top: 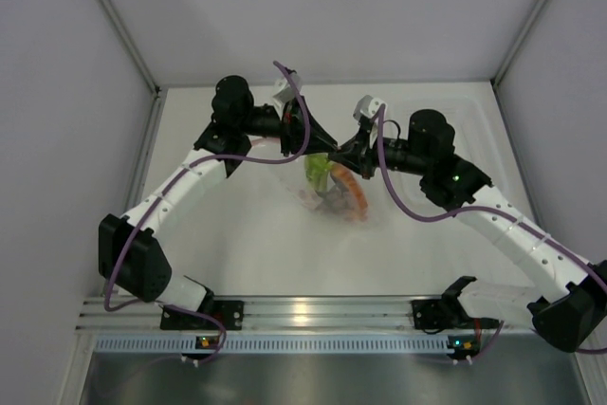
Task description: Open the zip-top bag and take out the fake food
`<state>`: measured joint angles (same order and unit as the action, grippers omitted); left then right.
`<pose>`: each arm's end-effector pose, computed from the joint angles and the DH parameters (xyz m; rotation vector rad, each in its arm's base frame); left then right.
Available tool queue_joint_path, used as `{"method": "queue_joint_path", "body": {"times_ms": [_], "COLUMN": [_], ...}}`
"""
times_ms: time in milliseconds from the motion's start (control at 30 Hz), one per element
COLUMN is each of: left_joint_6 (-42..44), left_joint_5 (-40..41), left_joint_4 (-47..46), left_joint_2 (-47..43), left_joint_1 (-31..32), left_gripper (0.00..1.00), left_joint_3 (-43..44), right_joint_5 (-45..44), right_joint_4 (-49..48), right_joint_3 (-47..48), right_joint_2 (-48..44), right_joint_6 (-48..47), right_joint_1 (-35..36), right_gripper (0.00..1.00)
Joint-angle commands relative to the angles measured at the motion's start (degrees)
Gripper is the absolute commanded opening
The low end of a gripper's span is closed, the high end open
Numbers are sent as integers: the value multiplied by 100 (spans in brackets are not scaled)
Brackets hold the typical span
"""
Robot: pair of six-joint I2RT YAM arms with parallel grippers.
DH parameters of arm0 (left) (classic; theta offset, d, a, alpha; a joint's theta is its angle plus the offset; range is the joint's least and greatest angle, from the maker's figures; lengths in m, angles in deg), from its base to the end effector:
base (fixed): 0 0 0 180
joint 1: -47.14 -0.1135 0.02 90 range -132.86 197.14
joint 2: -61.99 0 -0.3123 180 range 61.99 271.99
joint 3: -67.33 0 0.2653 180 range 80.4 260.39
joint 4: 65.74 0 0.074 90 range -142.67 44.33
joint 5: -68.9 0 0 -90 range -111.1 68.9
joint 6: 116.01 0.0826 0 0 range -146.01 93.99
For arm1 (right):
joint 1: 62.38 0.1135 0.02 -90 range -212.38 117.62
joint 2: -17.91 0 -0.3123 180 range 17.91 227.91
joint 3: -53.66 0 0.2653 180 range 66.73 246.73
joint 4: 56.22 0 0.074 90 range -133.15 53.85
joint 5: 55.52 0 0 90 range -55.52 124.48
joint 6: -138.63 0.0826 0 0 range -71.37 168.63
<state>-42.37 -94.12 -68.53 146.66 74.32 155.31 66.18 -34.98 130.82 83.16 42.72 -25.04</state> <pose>0.2783 -0.2317 0.4502 1.2382 1.2432 -1.4900 0.2052 0.2111 0.4285 -1.0317 1.4637 0.8762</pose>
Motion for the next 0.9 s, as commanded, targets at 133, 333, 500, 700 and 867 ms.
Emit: {"method": "queue_joint_path", "body": {"times_ms": [133,333,500,700,867], "left_joint_6": [151,256,256,361,292], "left_joint_5": [-3,-46,-318,-424,-652], "left_joint_4": [-242,-251,-251,-251,-251], "left_joint_2": [-37,-99,6,-38,76], "left_joint_1": [15,-20,-46,-116,-607], "left_gripper": [0,0,0,0,0], "left_joint_3": [-117,-144,-118,-135,-161], "right_joint_5": [-6,-94,-164,-401,-779], "right_joint_4": [-403,-429,-772,-869,-632], "right_joint_3": [-90,-301,-758,-951,-1135], "right_joint_2": [-153,-337,-777,-1146,-1707], "right_joint_6": [46,20,301,538,721], "right_joint_1": [71,45,-139,-385,-473], "right_gripper": [0,0,0,0,0]}}
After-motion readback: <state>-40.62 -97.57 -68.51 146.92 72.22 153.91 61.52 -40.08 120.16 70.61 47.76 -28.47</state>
